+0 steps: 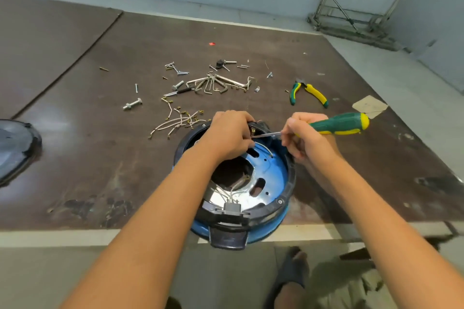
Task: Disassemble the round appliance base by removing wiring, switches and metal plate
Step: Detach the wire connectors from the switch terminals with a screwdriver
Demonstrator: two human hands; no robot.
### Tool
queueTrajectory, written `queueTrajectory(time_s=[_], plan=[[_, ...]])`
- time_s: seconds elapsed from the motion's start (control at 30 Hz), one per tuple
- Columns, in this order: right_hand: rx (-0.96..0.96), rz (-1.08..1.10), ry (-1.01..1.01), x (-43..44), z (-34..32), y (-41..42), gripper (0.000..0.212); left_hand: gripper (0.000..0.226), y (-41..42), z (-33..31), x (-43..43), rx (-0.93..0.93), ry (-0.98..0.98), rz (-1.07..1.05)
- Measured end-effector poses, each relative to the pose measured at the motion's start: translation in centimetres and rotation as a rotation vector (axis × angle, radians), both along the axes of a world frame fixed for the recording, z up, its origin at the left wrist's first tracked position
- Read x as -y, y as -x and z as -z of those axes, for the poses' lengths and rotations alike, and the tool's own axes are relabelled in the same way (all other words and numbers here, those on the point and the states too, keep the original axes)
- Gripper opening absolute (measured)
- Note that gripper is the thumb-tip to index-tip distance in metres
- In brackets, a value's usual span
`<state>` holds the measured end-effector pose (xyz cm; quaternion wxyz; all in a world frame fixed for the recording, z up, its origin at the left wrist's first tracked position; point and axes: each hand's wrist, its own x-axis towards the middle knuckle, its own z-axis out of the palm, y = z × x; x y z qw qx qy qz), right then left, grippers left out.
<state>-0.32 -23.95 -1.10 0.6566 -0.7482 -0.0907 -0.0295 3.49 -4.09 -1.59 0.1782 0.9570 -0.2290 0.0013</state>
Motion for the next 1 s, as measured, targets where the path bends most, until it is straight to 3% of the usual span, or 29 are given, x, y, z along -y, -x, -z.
queueTrajectory(time_s=[0.4,0.6,1.0], plan=[[-0.078,0.097,-0.09,0.5,-0.1,0.9,0.034,0.02,1.9,-0.4,1.1,-0.001,0.05,-0.041],[-0.114,0.14,-0.231,0.7,1.1,0.3,0.032,0.019,1.5,-0.1,1.0,0.012,0.089,-0.028],[-0.101,0.136,-0.22,0.6,1.9,0.7,0.036,0.016,1.7,0.2,0.9,0.039,0.112,-0.011]])
